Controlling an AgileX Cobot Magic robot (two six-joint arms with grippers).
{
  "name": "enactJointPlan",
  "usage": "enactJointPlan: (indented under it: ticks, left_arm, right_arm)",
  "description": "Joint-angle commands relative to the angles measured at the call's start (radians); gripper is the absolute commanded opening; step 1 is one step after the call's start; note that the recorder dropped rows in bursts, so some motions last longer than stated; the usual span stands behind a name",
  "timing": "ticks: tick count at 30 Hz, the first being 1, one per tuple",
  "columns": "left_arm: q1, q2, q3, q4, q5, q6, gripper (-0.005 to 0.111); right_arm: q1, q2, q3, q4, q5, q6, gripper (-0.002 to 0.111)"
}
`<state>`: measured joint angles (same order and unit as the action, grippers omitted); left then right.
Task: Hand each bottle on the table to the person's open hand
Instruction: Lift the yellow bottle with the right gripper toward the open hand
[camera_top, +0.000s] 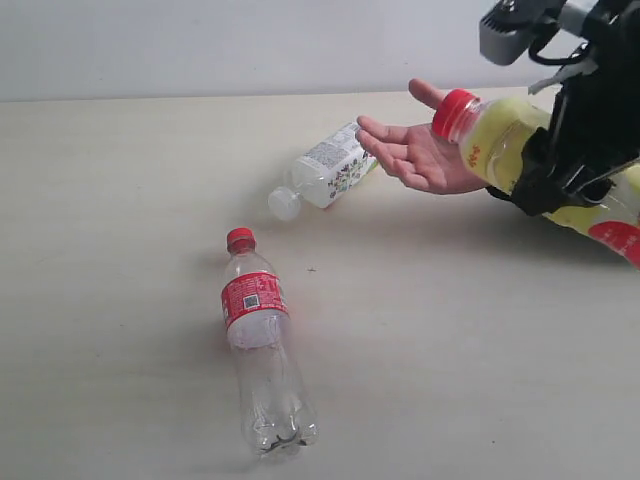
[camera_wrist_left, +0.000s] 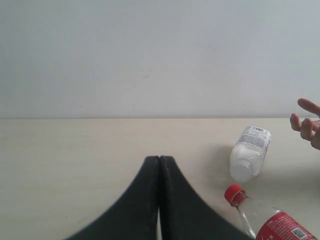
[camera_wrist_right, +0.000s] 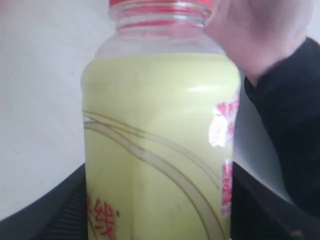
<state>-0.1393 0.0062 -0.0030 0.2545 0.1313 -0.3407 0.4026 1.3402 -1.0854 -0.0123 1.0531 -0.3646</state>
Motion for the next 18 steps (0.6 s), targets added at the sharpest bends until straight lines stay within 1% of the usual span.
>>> enactJointPlan:
  ticks: [1, 4, 8, 13, 18]
  left_arm:
    - [0.002, -0.006, 0.003, 0.001, -0.003, 0.002, 0.000]
    - [0.002, -0.006, 0.003, 0.001, -0.003, 0.002, 0.000]
    - [0.002, -0.006, 0.003, 0.001, -0.003, 0.002, 0.000]
    - [0.002, -0.006, 0.003, 0.001, -0.003, 0.002, 0.000]
    - [0.002, -0.006, 0.003, 0.001, -0.003, 0.002, 0.000]
  right_arm:
    - [0.004, -0.072, -0.010, 0.012, 0.040, 0.218, 0.000]
    - [0.004, -0.104, -0.010, 0.012, 0.024, 0.338, 0.000]
    - [0.004, -0.097, -0.013, 0.012, -0.032, 0.379, 0.000]
    - [-0.012, -0.011, -0.075, -0.050, -0.077, 0.449, 0.000]
    - [-0.051, 0.131, -0.176, -0.050, -0.081, 0.457, 0.000]
